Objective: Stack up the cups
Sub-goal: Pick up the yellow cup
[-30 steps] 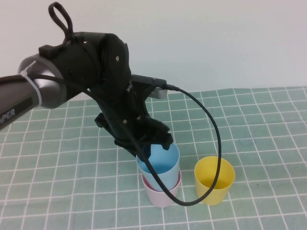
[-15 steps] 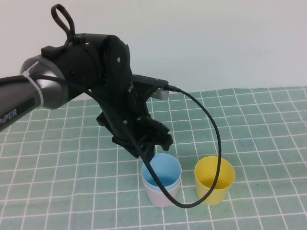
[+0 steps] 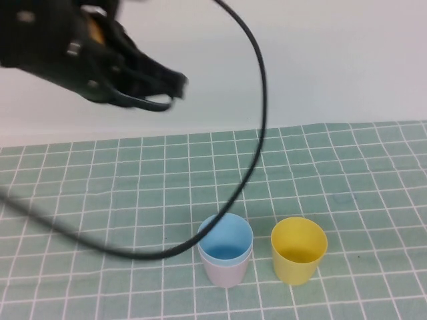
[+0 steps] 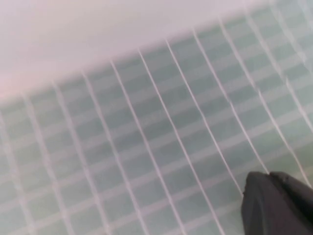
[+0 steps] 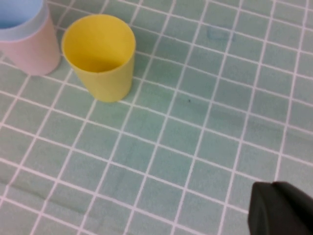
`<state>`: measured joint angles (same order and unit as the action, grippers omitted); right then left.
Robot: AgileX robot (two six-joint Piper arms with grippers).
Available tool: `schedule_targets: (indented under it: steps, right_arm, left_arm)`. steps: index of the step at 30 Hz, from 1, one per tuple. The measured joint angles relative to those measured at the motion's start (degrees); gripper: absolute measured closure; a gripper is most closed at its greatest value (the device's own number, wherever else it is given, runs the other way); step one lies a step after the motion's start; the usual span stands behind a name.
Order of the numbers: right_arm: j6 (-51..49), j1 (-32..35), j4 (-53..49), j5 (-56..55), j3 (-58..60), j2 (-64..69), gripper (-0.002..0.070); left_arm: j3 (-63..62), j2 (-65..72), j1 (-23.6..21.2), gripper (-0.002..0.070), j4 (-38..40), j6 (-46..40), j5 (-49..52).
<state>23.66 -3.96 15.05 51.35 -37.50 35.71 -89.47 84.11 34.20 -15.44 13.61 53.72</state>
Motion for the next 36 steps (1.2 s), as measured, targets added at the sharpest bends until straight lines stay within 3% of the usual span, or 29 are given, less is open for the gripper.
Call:
schedule_targets:
  steps: [4,13,22,32,36]
  right_arm:
    - [4.8,0.0,3.9,-1.6,0.0,0.0,0.0678]
    - [17.5,0.0,17.3,-3.9,-0.1,3.5,0.0657]
    - [29.2,-0.3,28.5,-4.8,-4.0,14.5,0.0354]
    - [28.0,-7.2,28.7,-5.8,-17.4,32.9,0.0321]
    - [24.9,-11.7,24.2,-8.0,-21.6,39.8,0.0321]
  left_arm:
    - [6.1,-9.0,0.3,0.0674,-7.8,3.0,-2.1]
    - [33.0,-29.2,0.5,0.0675,-21.0,17.0,-9.5]
    - [47.9,-42.0,0.5,0.0675,-21.0,19.2,-13.7]
    - [53.1,-45.2,0.5,0.0675,-21.7,19.2,-13.8]
    - [53.2,-45.2,0.5,0.0675,-21.7,19.3,-12.7]
